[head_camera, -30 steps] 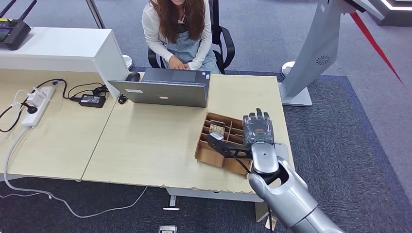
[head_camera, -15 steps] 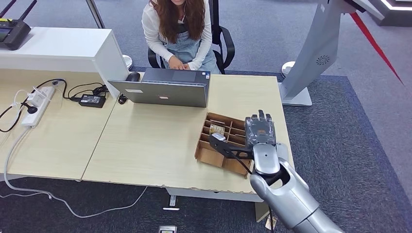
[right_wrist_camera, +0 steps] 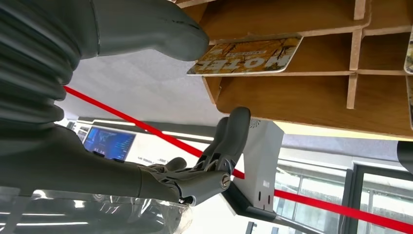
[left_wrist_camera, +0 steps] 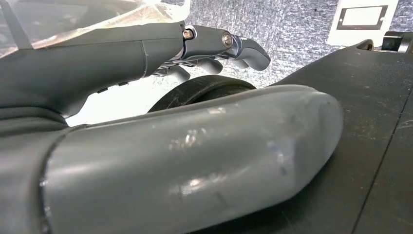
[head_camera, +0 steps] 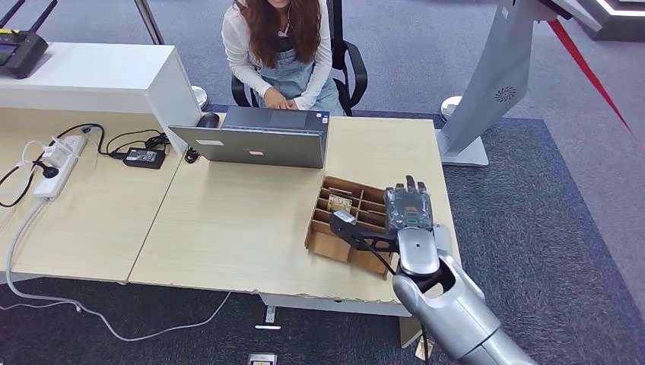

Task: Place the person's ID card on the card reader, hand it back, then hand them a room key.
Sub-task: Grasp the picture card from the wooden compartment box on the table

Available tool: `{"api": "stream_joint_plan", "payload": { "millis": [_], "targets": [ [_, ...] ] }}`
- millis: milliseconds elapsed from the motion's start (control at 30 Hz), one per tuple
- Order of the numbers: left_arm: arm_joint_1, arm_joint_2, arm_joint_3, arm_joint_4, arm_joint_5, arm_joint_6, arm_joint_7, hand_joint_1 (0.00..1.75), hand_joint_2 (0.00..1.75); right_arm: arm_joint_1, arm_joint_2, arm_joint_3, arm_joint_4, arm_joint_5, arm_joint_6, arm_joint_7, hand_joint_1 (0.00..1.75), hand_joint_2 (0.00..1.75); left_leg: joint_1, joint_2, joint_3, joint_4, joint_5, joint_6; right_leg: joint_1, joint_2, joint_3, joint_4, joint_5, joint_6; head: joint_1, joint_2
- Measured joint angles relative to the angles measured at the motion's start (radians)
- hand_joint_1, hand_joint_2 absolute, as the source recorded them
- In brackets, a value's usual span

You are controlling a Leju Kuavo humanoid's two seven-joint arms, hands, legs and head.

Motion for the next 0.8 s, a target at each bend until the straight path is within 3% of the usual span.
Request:
{"api": "stream_joint_plan", "payload": {
  "millis": [500, 800],
  "targets": [
    [-0.001, 0.0, 0.0, 0.0, -0.008, -0.003, 0.0, 0.0, 0.0, 0.006, 0.004, 0.0, 0.031, -0.005, -0.014, -0.001, 0.93, 1.75, 0.0, 0.0, 0.0, 0.0, 0.0, 0.0, 0.0, 0.0, 0.0, 0.0, 0.0, 0.0, 0.0, 0.0],
    [-0.001, 0.0, 0.0, 0.0, -0.01, -0.003, 0.0, 0.0, 0.0, 0.006, 0.011, 0.0, 0.048, -0.007, -0.023, -0.002, 1.53, 1.75, 0.0, 0.0, 0.0, 0.0, 0.0, 0.0, 0.0, 0.0, 0.0, 0.0, 0.0, 0.0, 0.0, 0.0]
  ]
}}
